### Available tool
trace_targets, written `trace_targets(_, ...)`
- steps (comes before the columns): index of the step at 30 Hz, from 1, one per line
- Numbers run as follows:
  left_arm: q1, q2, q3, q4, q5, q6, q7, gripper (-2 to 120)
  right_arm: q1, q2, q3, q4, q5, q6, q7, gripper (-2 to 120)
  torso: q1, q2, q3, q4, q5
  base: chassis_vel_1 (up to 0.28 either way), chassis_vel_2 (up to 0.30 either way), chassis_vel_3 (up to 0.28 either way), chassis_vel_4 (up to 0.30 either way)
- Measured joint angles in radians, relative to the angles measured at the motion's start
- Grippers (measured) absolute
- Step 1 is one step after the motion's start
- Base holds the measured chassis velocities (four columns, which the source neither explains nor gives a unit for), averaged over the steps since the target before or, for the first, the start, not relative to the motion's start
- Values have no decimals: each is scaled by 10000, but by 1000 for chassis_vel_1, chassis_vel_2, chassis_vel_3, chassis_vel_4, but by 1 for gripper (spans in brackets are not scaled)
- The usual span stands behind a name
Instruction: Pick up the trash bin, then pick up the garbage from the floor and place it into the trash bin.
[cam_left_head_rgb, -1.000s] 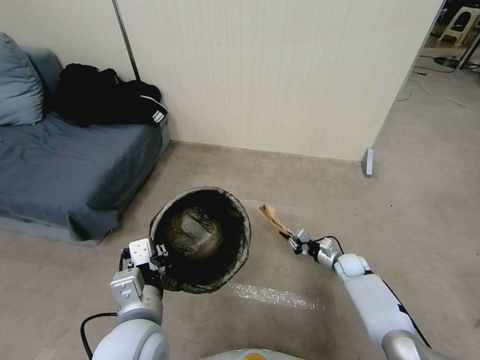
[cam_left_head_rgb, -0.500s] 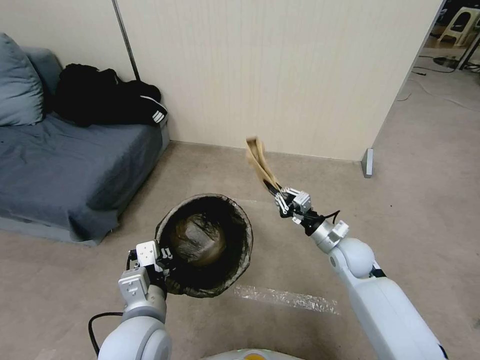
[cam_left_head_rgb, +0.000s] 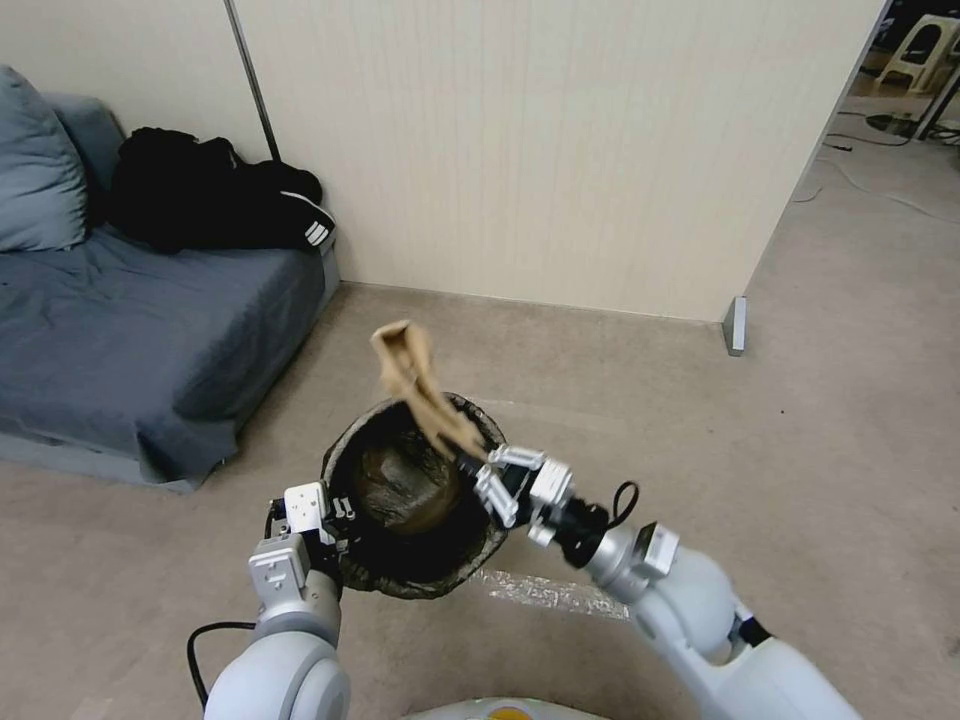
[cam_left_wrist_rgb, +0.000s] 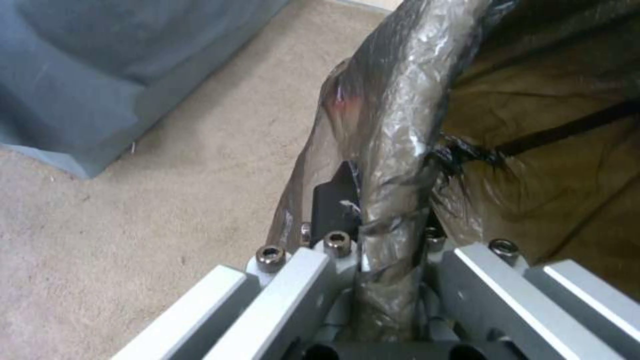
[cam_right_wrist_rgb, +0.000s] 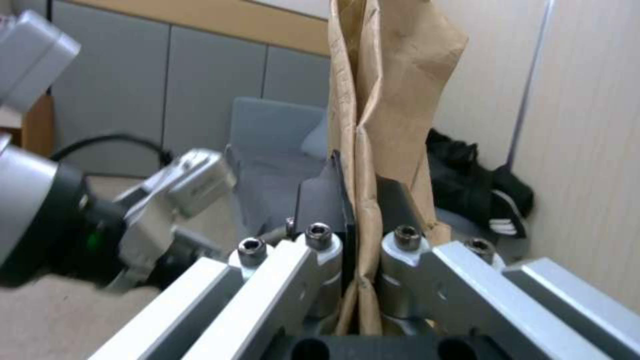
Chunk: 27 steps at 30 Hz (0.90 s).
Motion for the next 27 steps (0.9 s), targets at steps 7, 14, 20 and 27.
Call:
trace_targets(7,26,-11,31,-35,29,6,-2,0,52,282,-245,-748,-366,165,-35,0,0,0,0,0,1,0,0,0,0)
trace_targets(14,47,-27,50,-100,37,8,-5,0,202,641,-159,-1578,-609,383,-127,0,0,0,1,-1,1,0,0,0,0)
trace_targets(20,6,-25,46,-108,36,9,-7,0,186,681,-38,-1859,-792,439,-151,0,0,0,1,-1,1,0,0,0,0)
trace_targets(27,-33,-71,68,-72,37,9,-10,0,110,659,-63,-1813,-1040,429,-158,21,0,0,1,-1,1,0,0,0,0)
